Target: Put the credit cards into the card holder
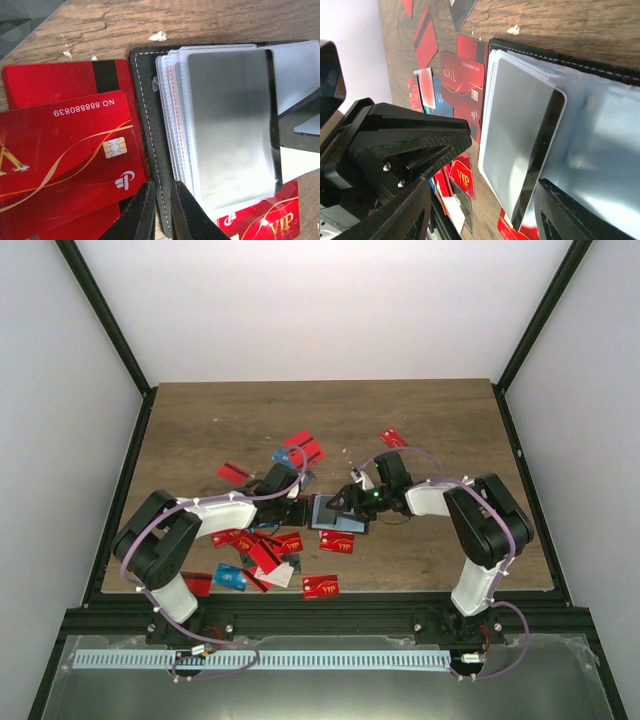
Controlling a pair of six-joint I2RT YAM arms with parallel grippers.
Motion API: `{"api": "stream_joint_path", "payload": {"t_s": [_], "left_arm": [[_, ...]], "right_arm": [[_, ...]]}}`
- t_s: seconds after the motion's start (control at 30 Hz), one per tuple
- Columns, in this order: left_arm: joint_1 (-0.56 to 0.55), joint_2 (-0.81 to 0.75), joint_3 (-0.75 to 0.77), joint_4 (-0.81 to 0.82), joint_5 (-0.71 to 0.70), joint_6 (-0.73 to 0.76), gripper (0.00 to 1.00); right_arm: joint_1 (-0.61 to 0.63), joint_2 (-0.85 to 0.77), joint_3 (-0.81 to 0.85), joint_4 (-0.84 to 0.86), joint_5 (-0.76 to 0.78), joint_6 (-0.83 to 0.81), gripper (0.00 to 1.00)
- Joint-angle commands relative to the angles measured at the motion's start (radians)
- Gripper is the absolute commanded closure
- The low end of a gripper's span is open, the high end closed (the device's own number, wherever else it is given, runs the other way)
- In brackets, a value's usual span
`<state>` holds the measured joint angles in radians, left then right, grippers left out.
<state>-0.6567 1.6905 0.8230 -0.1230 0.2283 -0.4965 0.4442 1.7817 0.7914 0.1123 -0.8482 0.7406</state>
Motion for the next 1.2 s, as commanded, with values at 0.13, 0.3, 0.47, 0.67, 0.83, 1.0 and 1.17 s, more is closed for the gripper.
{"api": "stream_joint_path", "payload": {"t_s": [0.13, 0.3, 0.47, 0.67, 0.83, 1.0, 1.17], "left_arm": [[-0.004, -0.061, -0.001, -0.034, -0.024, -0.002, 0.88], [-0.005, -0.095, -0.018, -0.042, -0.032, -0.012, 0.88], [-0.006, -0.107, -0.035, -0.037, -0.034, -0.023, 0.88], [-0.009, -0.122, -0.045, -0.033, -0.035, -0.03, 0.87], [-0.012, -0.122, -0.044, -0.035, -0.033, -0.031, 0.87], [-0.012, -0.114, -0.046, -0.032, -0.032, -0.031, 0.87], [-0.014, -0.105, -0.042, -0.028, -0.029, -0.029, 0.87]], "right_arm": [[0.011, -0.069, 0.046, -0.151, 0.038, -0.095, 0.33], [0.013, -0.075, 0.048, -0.158, 0.039, -0.108, 0.33], [0.016, -0.05, 0.065, -0.145, 0.038, -0.104, 0.33], [0.02, -0.009, 0.081, -0.131, 0.031, -0.102, 0.34], [0.025, 0.008, 0.086, -0.119, 0.033, -0.095, 0.34], [0.024, 0.016, 0.083, -0.11, 0.035, -0.091, 0.34], [0.026, 0.025, 0.09, -0.103, 0.029, -0.086, 0.35]]}}
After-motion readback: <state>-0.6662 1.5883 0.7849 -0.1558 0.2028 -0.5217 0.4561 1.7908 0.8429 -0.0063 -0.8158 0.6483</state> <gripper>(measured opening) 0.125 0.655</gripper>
